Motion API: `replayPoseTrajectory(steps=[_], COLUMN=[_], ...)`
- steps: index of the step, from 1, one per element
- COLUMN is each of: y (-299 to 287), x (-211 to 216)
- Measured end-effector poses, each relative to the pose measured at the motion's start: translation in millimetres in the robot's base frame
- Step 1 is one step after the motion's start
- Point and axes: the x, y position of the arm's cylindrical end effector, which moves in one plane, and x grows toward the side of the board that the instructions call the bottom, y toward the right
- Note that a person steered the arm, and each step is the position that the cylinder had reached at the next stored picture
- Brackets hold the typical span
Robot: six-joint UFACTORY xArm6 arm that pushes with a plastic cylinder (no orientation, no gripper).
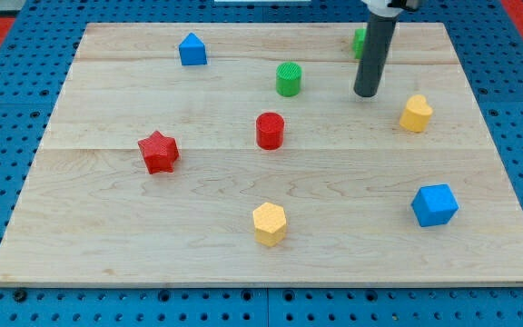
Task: Place your arm to the bottom olf the red circle
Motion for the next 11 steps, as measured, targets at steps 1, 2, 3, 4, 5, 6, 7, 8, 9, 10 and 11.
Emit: replayPoseTrajectory(steps=[1, 2, 3, 4, 5, 6, 7, 8, 9, 10, 11], y=[27.8, 49.0, 47.2, 21.5, 3.1, -22.0, -37.4, -86.2, -90.3, -84.3, -105.0], x=[0.0, 0.0, 0.0, 0.0, 0.0, 0.2, 15.4, 33.1, 42.4, 71.5, 109.5])
